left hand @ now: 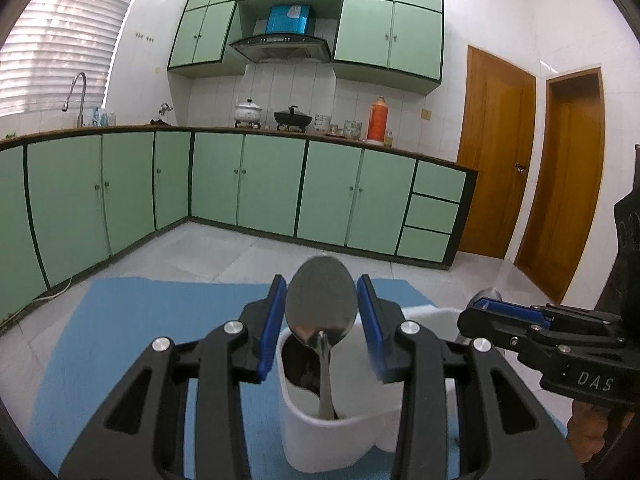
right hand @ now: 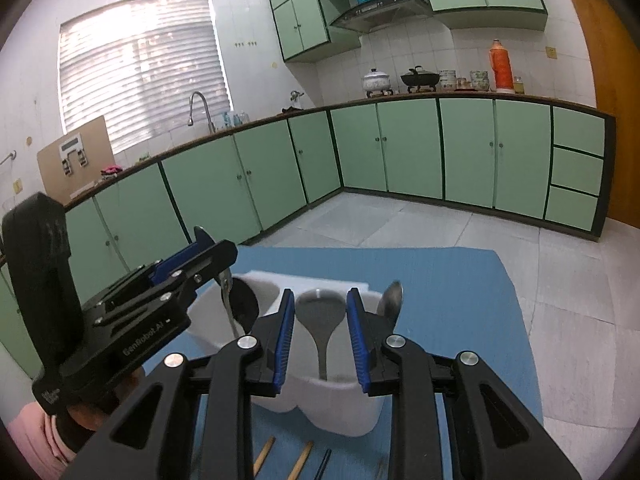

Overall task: Organize utensils
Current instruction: 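Open both tools and withdraw them from the holder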

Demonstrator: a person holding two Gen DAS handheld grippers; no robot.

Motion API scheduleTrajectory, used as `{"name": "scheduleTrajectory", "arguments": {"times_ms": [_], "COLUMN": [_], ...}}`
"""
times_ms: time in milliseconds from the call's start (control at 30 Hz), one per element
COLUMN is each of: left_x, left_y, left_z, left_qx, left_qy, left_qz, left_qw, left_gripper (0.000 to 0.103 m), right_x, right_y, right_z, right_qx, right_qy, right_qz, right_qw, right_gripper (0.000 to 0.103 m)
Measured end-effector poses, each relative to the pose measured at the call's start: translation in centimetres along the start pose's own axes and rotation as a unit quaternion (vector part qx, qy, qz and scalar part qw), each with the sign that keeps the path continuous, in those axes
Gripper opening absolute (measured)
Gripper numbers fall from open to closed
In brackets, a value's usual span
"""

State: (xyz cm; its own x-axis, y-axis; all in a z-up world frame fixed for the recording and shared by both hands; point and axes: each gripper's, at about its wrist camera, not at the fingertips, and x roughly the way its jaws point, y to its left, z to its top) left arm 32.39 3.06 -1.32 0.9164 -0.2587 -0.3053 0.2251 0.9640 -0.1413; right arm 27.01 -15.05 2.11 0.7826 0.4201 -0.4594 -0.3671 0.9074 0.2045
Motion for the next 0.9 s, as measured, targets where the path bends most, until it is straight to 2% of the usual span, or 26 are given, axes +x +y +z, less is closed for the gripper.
{"name": "scheduleTrajectory", "arguments": {"times_ms": [67,200,333,400,433,500,600,700,900], "left_x": [-0.4,-1.9,-3.9,-5.2,-6.1,-7.6,-9.5,-11.6,-15.0], "left_y": [0.1,0.5,0.7,0.9,1.2,1.3,1.4,1.5,0.7], "left_z": [-0.1,0.1,0.3,0.3,0.2,-0.1,-0.6,-1.9,-5.8], "left_qx": [0.002,0.000,-0.004,-0.009,-0.012,-0.014,-0.017,-0.021,-0.011], "left_qy": [0.001,-0.007,-0.019,-0.025,-0.027,-0.029,-0.026,-0.016,0.015], "left_qz": [0.000,0.000,0.005,0.007,0.009,0.012,0.022,0.026,0.039], "left_qw": [1.0000,1.0000,0.9998,0.9996,0.9995,0.9994,0.9993,0.9993,0.9991], "left_gripper": [0.039,0.051,0.063,0.074,0.077,0.085,0.090,0.094,0.096], "right_x": [-0.5,-2.1,-4.6,-6.0,-6.5,-8.0,-9.7,-11.0,-13.1], "right_y": [0.2,0.3,0.0,-0.1,-0.1,-0.1,-0.3,-0.5,0.0], "right_z": [-0.2,-0.1,-0.3,-0.8,-1.0,-1.7,-2.9,-4.5,-8.8], "right_qx": [-0.004,-0.008,-0.008,-0.006,-0.007,-0.010,-0.005,0.004,0.025], "right_qy": [-0.003,-0.017,-0.042,-0.054,-0.059,-0.069,-0.078,-0.080,-0.069], "right_qz": [-0.002,-0.010,-0.026,-0.037,-0.042,-0.057,-0.078,-0.085,-0.113], "right_qw": [1.000,1.000,0.999,0.998,0.997,0.996,0.994,0.993,0.991], "right_gripper": [0.028,0.032,0.046,0.057,0.059,0.071,0.081,0.086,0.088]}}
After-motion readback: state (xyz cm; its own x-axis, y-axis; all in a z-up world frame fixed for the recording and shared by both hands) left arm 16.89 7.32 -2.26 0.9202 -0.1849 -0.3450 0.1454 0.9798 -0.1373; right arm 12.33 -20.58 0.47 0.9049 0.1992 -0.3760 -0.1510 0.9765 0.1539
